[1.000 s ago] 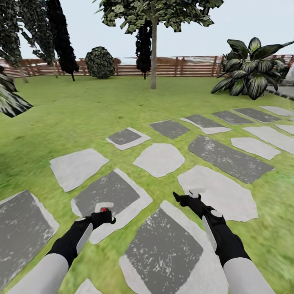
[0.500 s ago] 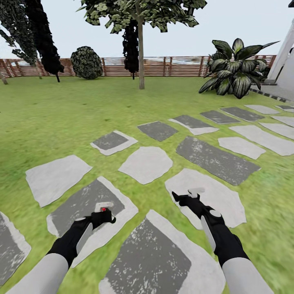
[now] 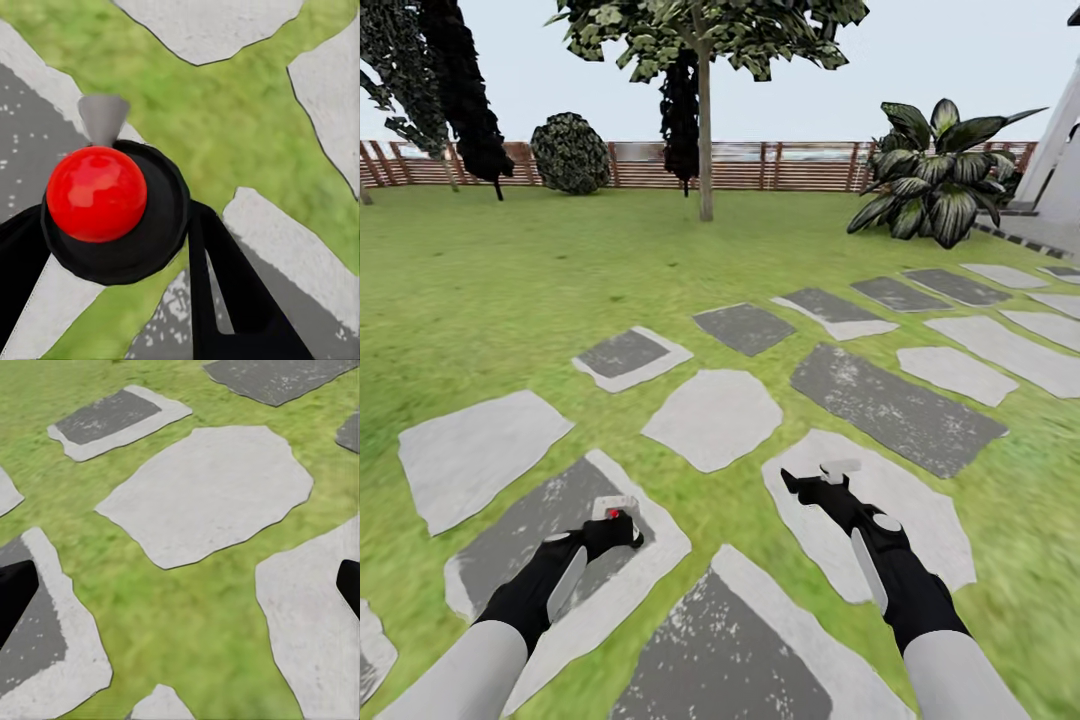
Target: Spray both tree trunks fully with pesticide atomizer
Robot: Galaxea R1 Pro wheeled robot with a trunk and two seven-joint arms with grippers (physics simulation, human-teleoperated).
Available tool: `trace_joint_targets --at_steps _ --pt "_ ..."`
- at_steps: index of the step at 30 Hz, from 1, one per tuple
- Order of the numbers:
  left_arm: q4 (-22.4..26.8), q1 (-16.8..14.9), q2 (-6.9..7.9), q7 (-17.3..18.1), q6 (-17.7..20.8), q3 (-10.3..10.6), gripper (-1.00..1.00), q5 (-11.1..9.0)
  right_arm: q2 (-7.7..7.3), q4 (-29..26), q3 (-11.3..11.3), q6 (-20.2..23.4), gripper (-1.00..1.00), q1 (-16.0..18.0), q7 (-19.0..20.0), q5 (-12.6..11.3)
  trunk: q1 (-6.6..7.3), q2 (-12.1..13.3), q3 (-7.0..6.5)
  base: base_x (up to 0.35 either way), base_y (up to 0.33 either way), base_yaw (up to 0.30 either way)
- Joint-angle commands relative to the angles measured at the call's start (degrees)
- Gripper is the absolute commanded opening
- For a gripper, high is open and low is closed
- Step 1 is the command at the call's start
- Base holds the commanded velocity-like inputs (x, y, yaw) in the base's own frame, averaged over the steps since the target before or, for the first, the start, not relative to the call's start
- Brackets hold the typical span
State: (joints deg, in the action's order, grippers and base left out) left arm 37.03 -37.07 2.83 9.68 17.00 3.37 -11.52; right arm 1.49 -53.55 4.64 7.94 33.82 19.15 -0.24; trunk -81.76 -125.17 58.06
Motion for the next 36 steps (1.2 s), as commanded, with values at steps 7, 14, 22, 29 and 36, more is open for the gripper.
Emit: trace_joint_targets --at_steps 7,14,22,29,36 --pt "0.00 -0.02 0.07 -0.10 0.28 0.24 -1.00 -0.61 0.04 -0.07 0.28 0.41 1.00 0.02 0.45 -0.03 -0.02 -0.02 0.05 0.329 0.000 0.176" --pt "-0.09 -0.02 0.10 -0.10 0.25 0.17 -1.00 -0.67 0.04 -0.06 0.28 0.41 1.00 0.02 0.45 -0.03 -0.02 -0.02 0.05 0.338 0.000 0.189" --pt "-0.12 -0.02 0.32 -0.10 0.23 0.06 -1.00 -0.69 0.07 -0.06 0.28 0.41 1.00 0.02 0.45 -0.03 -0.02 -0.02 0.05 0.339 0.000 0.016" --pt "-0.01 -0.02 0.33 -0.09 0.23 0.06 -1.00 -0.70 0.10 -0.06 0.28 0.41 1.00 0.02 0.45 -0.04 -0.02 -0.02 0.05 0.339 0.000 0.000" --pt "0.22 -0.02 0.39 -0.03 0.31 -0.02 -1.00 -0.70 0.10 0.01 0.24 0.41 1.00 0.02 0.45 -0.11 -0.02 -0.02 0.05 0.339 0.000 0.000"
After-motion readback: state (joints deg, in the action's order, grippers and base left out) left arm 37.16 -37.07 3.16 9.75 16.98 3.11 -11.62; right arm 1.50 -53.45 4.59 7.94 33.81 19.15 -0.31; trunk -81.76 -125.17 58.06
